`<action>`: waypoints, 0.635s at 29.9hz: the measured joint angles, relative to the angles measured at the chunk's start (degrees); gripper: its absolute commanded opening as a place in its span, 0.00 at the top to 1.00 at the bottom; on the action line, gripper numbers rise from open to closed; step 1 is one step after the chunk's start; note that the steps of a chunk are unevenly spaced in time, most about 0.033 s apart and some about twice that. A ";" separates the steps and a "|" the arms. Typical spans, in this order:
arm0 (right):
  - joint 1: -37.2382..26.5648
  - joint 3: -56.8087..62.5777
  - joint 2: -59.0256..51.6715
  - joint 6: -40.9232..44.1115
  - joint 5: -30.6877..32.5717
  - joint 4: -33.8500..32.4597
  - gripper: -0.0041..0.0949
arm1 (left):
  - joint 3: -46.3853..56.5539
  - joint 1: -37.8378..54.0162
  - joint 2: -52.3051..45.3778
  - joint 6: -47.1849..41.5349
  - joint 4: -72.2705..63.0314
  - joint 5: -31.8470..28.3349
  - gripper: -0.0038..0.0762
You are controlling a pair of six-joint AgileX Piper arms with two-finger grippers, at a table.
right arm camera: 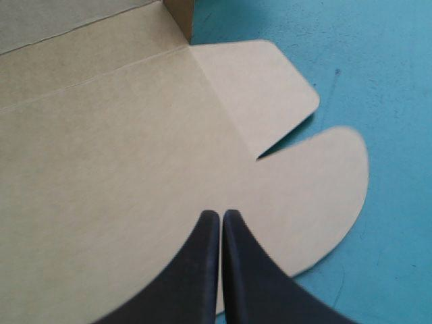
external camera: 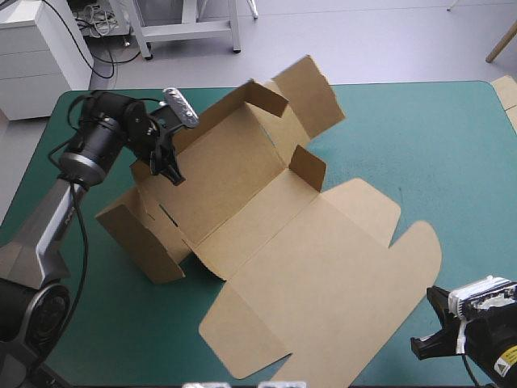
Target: Fold the box
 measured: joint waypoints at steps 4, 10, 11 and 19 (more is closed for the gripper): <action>0.00 0.00 0.00 0.00 0.00 0.05 0.96 | -0.32 -5.49 1.06 4.55 5.68 -1.95 0.96; 0.00 0.00 0.00 0.00 0.00 0.27 0.96 | -0.50 -10.48 1.65 5.77 10.03 -3.36 0.96; 0.00 0.00 0.00 0.00 0.00 0.27 0.96 | -0.50 -11.36 1.65 5.77 10.76 -3.63 0.96; 0.00 0.00 0.00 0.00 0.05 1.82 0.96 | -0.50 -20.41 1.65 2.53 17.32 -6.97 0.96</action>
